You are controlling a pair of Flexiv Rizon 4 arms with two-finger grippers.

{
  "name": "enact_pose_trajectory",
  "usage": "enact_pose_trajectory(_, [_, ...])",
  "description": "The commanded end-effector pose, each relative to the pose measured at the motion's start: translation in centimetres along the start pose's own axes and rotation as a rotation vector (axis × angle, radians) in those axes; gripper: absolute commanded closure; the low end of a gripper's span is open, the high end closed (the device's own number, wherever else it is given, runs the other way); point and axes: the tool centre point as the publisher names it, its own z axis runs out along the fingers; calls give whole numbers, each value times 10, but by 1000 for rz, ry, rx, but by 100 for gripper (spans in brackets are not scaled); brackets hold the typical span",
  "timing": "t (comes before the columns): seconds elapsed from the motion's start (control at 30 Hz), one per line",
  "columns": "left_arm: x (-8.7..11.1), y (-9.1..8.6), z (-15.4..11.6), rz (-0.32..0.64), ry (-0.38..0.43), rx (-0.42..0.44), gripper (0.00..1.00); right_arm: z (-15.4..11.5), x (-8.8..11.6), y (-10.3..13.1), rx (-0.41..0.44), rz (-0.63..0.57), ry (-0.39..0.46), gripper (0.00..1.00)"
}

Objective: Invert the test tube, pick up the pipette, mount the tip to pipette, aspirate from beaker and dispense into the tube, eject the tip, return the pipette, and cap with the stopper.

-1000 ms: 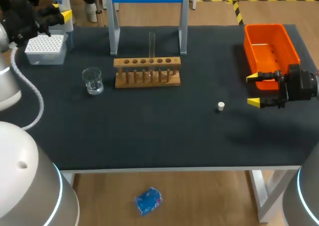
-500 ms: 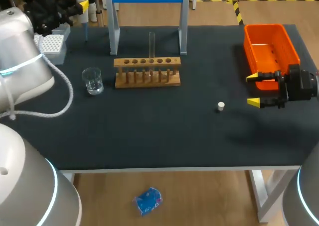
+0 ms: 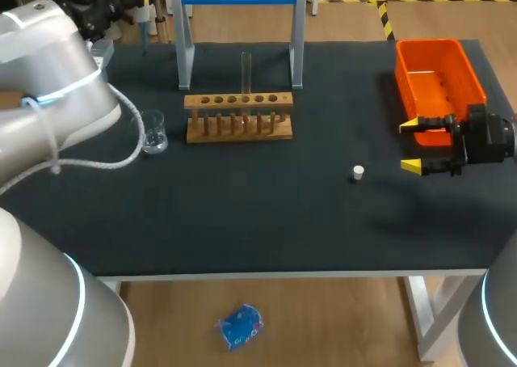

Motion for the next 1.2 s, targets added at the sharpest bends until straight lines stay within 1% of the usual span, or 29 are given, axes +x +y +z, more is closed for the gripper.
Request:
enact_pose_trajectory(0.03, [-1, -2, 28, -3, -37, 2, 100, 0, 1, 1, 3, -1, -1, 0])
enact_pose_trajectory(0.37, [6, 1, 58, -35, -43, -22, 100, 0, 1, 1, 3, -1, -1, 0])
enact_pose_trajectory(0.6, [12, 2, 73, -66, -82, -52, 100, 0, 1, 1, 3, -1, -1, 0])
enact_pose_trajectory(0.8, [17, 5, 76, -86, -120, -81, 100, 0, 1, 1, 3, -1, -1, 0])
enact_pose_trajectory(1.0, [26, 11, 78, -108, -167, -130, 100, 0, 1, 1, 3, -1, -1, 0])
enact_pose_trajectory(1.2, [31, 12, 83, -121, -201, -149, 100, 0, 1, 1, 3, -1, -1, 0])
